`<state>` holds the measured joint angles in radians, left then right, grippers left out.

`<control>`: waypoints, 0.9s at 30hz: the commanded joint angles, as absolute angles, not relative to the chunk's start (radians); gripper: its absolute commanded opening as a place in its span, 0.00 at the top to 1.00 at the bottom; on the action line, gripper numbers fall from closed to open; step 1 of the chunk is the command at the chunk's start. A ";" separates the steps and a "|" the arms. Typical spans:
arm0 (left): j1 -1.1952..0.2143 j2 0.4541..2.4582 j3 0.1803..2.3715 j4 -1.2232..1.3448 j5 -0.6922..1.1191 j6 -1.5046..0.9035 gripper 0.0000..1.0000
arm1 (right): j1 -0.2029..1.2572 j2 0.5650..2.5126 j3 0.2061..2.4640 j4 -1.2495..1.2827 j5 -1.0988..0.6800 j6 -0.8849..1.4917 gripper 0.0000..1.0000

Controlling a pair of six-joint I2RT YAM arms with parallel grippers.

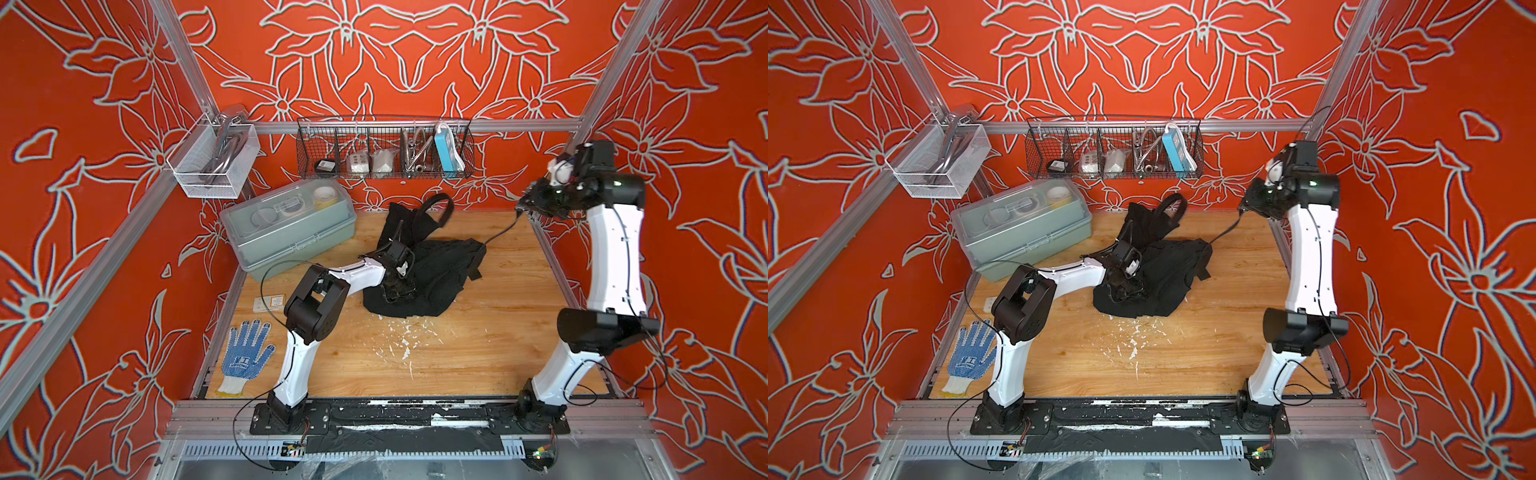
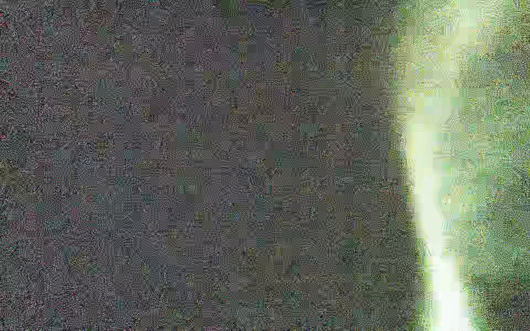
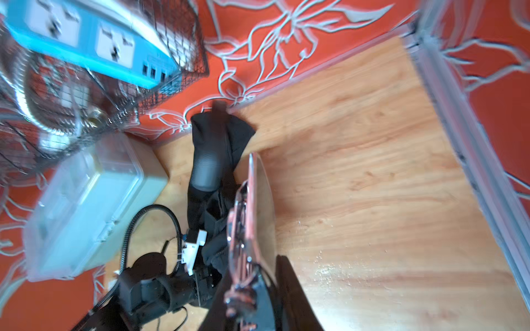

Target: Remove the belt from the trousers

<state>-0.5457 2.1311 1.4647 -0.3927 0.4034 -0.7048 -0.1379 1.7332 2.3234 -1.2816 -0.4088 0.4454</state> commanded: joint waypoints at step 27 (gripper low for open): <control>-0.423 2.192 1.379 -0.918 -0.078 -1.049 1.00 | -0.889 1.566 2.688 -0.589 -0.841 1.056 1.00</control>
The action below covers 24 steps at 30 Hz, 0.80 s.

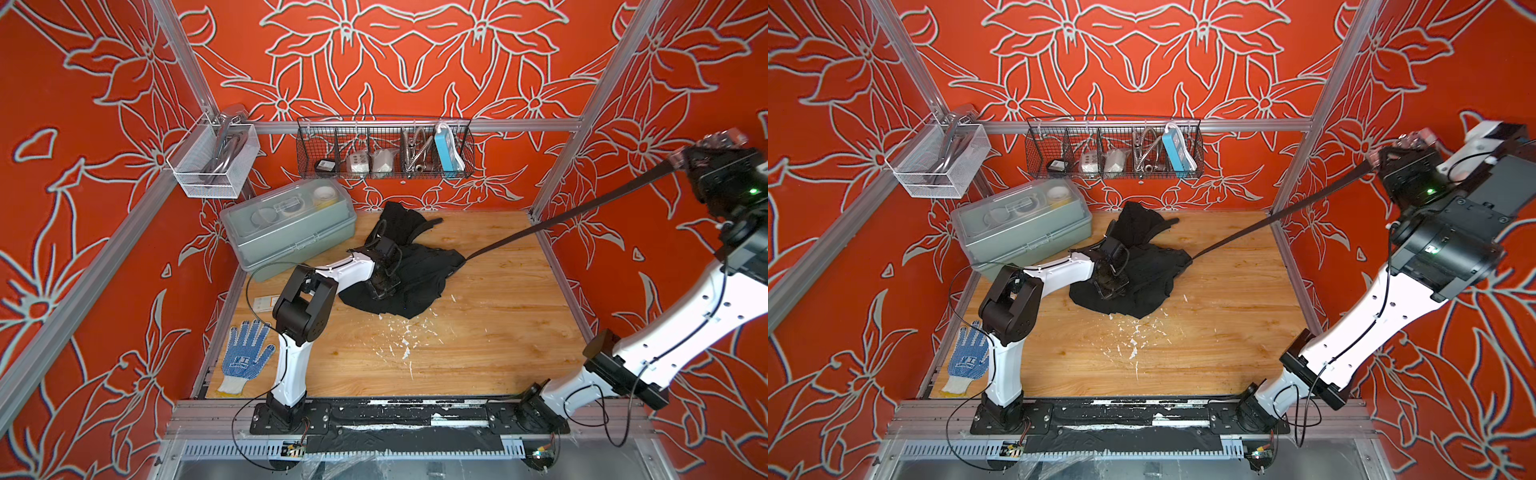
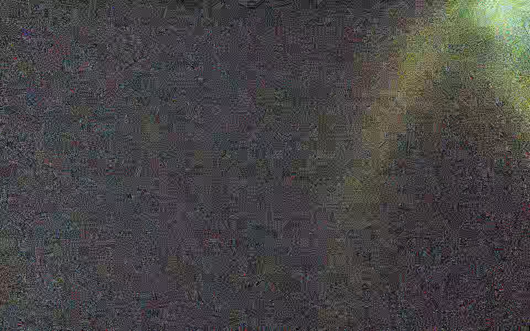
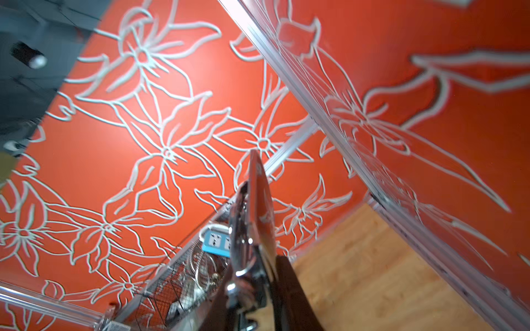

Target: Remove the belt from the trousers

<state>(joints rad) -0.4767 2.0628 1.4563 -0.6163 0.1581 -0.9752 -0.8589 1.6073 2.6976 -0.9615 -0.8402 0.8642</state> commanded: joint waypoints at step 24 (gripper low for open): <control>-0.384 2.156 1.519 -0.998 0.020 -0.933 1.00 | -0.123 1.732 1.450 -0.848 -0.316 0.249 1.00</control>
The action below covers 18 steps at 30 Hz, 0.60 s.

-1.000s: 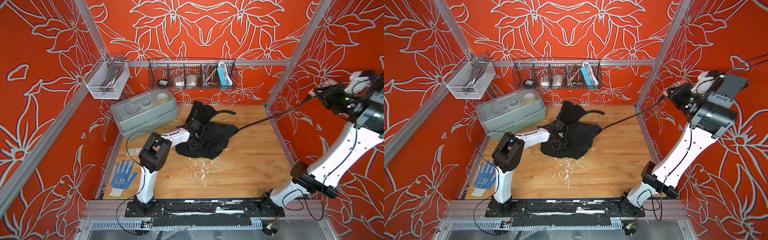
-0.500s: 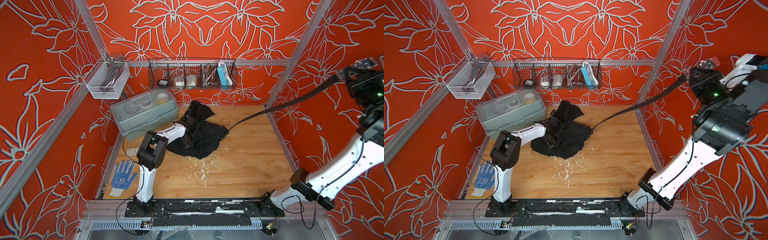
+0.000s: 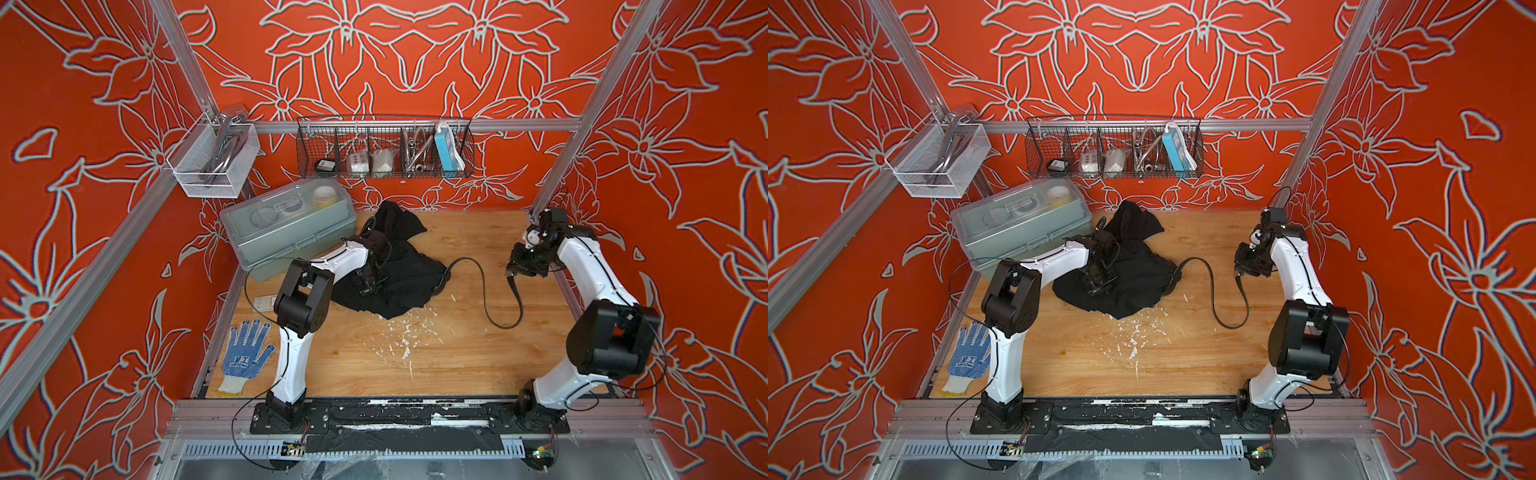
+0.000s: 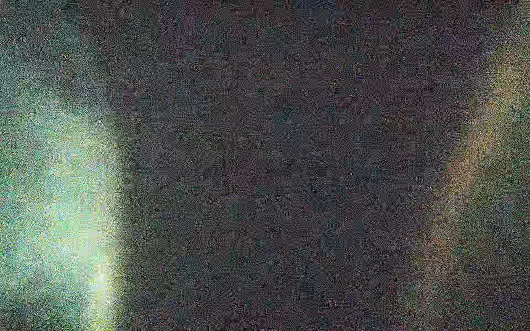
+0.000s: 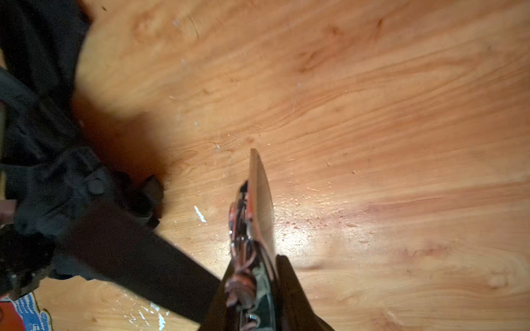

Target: Remove the belt from the trousers

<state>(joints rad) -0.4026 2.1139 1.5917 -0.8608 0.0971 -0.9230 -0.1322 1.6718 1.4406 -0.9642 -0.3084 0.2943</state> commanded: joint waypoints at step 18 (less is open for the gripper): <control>-0.385 2.129 1.477 -0.993 0.036 -0.932 1.00 | -0.087 2.106 1.674 -0.816 -0.301 0.119 0.59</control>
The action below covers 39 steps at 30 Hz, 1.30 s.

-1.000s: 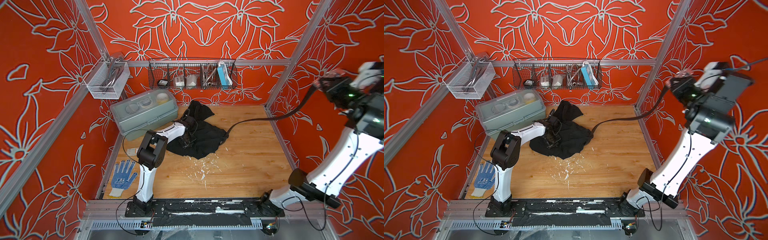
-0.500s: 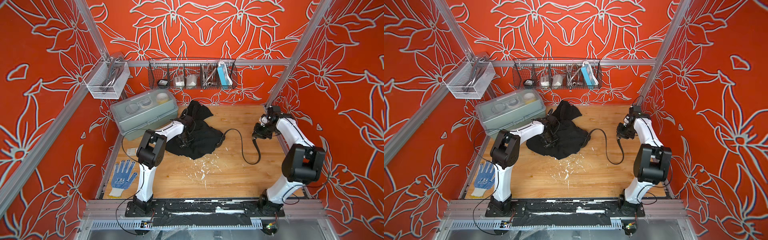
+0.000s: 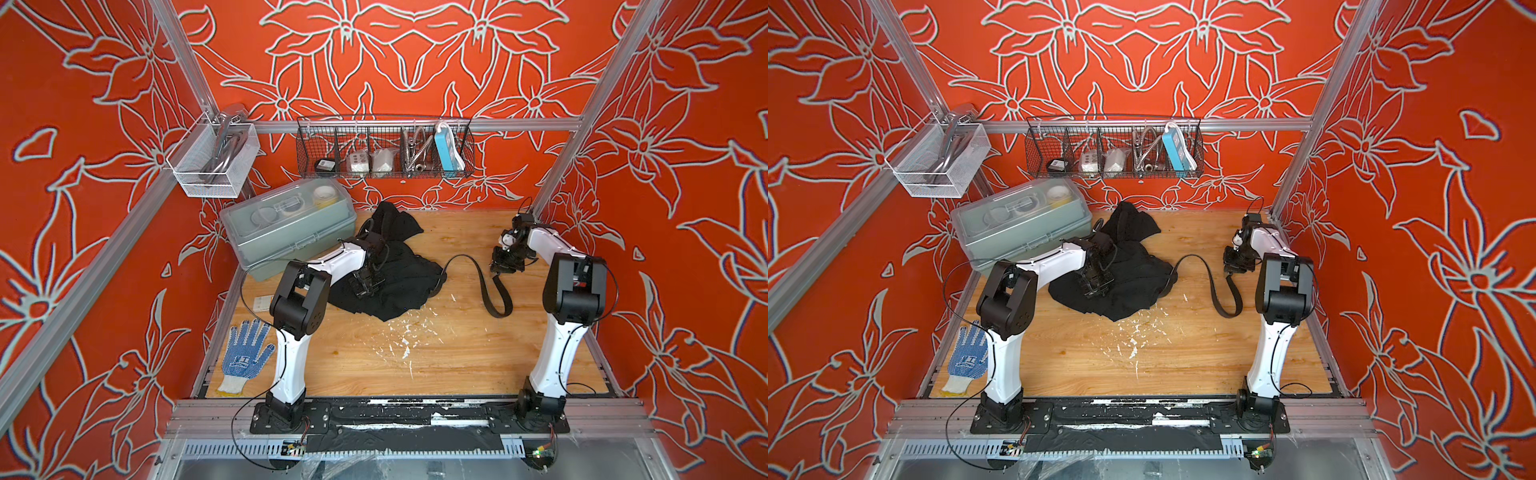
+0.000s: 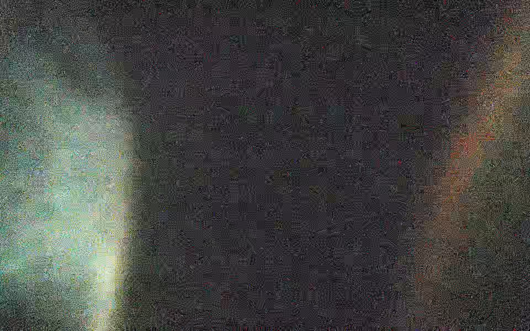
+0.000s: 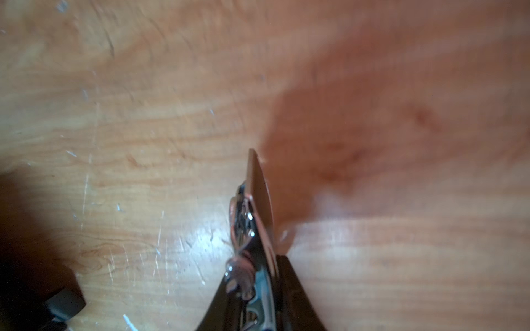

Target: Remove the belt from the trousers

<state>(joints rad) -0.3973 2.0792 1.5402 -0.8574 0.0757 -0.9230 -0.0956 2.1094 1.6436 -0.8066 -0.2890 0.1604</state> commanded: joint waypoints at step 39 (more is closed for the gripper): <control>-0.390 2.147 1.459 -0.948 0.074 -0.905 1.00 | 0.367 1.920 1.599 -0.814 -0.173 0.308 0.48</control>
<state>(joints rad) -0.3935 2.0750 1.5284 -0.8429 0.0910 -0.9039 0.3504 1.8980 1.6077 -0.8082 -0.2016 0.2947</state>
